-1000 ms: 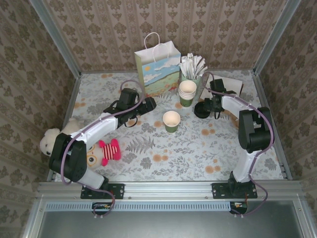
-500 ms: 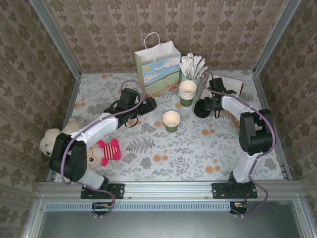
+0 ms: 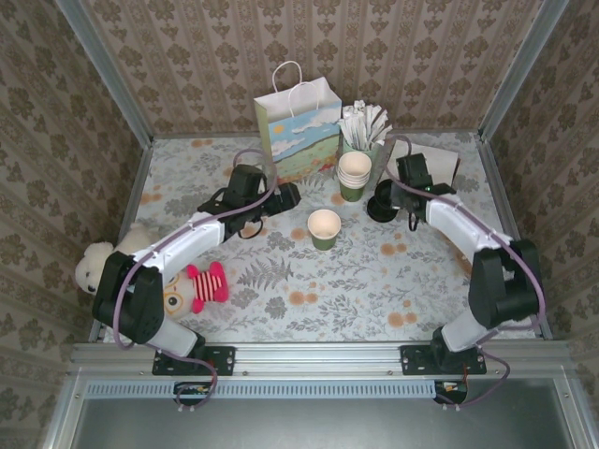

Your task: Pack the takeout coffee

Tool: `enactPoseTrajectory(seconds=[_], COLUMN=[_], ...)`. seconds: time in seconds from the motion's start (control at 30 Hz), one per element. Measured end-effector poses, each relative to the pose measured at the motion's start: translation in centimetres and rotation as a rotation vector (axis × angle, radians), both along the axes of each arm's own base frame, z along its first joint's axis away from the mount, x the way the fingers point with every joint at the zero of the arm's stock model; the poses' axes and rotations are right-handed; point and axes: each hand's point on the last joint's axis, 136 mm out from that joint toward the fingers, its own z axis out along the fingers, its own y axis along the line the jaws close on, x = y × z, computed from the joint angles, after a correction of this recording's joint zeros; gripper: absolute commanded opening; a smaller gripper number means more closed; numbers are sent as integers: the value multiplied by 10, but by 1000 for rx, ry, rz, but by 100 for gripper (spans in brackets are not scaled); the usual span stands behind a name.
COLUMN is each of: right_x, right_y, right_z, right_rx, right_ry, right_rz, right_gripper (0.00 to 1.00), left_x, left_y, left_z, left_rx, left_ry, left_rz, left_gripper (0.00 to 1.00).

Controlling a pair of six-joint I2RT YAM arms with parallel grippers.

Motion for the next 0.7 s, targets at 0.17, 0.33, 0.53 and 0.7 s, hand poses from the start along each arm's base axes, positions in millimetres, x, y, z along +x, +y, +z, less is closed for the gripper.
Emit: enactPoseTrajectory(seconds=[0.17, 0.33, 0.53, 0.7], right_x=[-13, -17, -10, 2], right_y=[42, 71, 96, 110], right_z=[63, 102, 118, 143], right_rx=[2, 55, 96, 139], right_ry=[-230, -380, -428, -482], right_rz=[46, 68, 101, 122], right_gripper=[8, 8, 9, 9], left_x=[2, 11, 20, 23], left_y=[-41, -65, -87, -93], left_z=[69, 128, 130, 141], left_rx=[-22, -41, 53, 95], left_ry=[-197, -373, -462, -496], left_rz=[-159, -257, -402, -449], left_gripper=[100, 100, 100, 92])
